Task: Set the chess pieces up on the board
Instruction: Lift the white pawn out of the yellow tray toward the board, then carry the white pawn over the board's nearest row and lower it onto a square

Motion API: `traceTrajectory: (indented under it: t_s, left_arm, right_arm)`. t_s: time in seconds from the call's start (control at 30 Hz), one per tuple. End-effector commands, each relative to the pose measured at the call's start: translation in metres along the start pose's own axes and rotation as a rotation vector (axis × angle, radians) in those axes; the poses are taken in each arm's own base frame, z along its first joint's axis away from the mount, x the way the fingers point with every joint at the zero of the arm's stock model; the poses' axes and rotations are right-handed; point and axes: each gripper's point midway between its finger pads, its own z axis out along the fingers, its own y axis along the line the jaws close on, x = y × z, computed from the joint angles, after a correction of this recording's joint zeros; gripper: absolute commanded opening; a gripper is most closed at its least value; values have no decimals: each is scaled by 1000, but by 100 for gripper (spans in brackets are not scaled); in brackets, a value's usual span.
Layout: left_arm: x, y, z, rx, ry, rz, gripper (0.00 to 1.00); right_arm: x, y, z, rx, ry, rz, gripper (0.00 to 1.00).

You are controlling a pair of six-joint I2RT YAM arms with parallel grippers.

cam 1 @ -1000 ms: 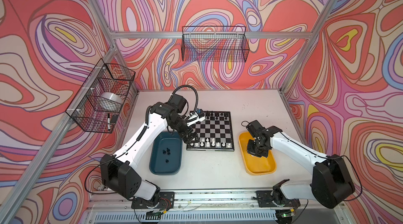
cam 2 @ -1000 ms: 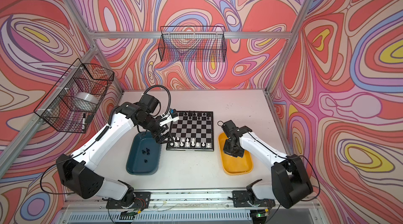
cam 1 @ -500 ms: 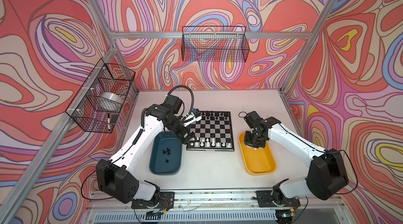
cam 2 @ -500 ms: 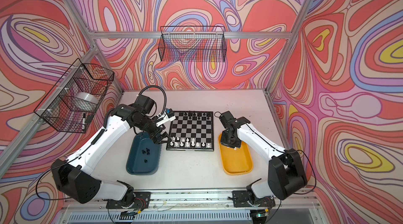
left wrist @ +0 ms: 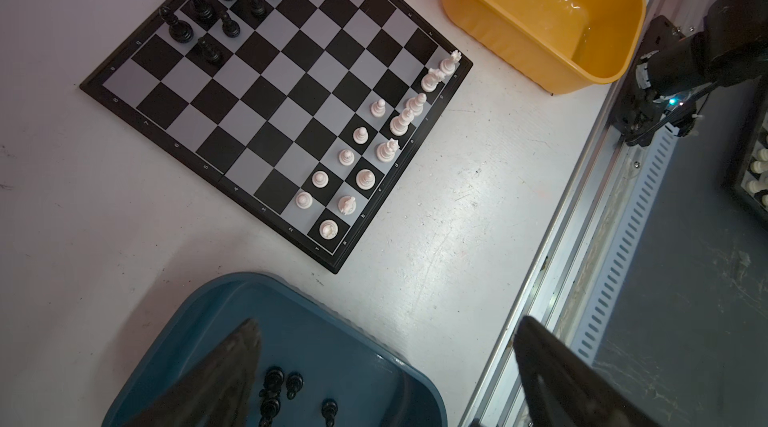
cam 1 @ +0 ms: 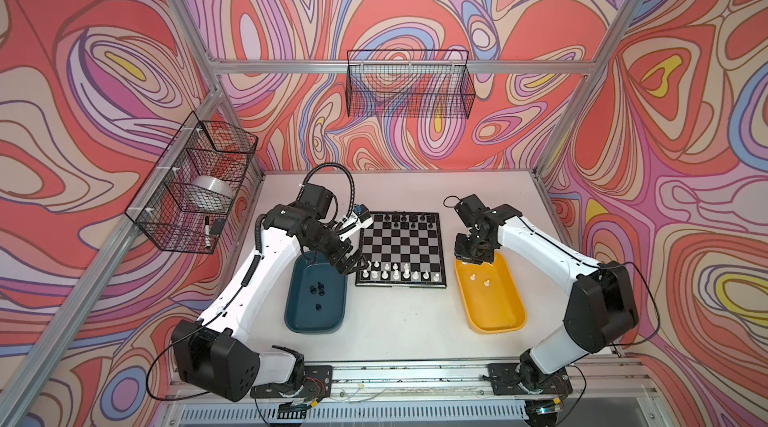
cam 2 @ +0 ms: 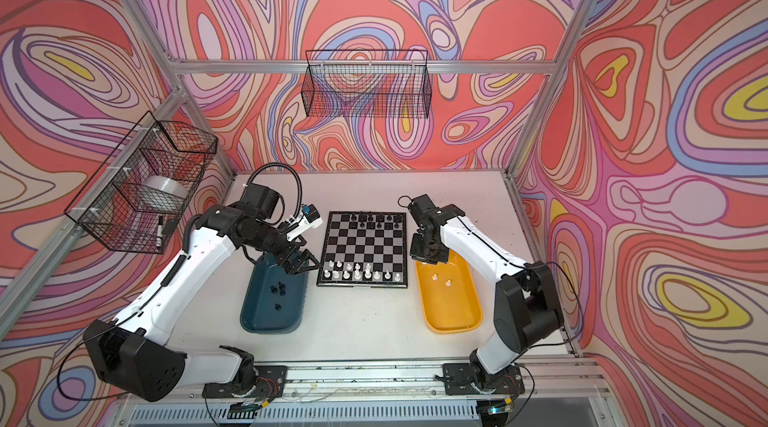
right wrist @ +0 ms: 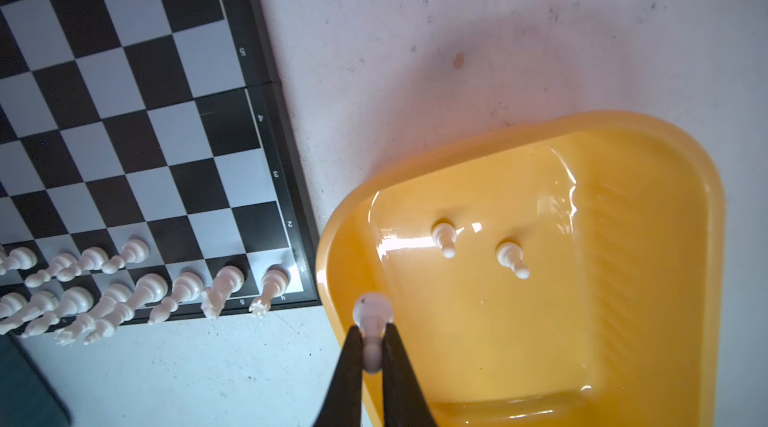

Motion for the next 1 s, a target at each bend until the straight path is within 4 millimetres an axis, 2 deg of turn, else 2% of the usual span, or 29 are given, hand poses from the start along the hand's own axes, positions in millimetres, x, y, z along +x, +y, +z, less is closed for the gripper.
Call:
traceTrajectory:
  t_s: [0.0, 0.27, 0.33, 0.53, 0.97]
  left_arm:
    - [1, -1, -6, -3, -31, -9, 96]
    - [5, 6, -10, -26, -50, -38, 96]
    - [4, 9, -11, -34, -57, -48, 97]
    - [7, 9, -14, -36, -61, -53, 97]
    - [9, 8, -15, -37, -63, -52, 97]
  right_arm:
    - [-6, 16, -2, -7, -4, -41, 9]
    - [-12, 57, -1, -35, -6, -118, 9]
    - [-10, 66, 7, -33, 11, -136, 9]
    - [-8, 90, 14, -61, 25, -172, 9]
    - [-1, 119, 29, -91, 58, -219, 9]
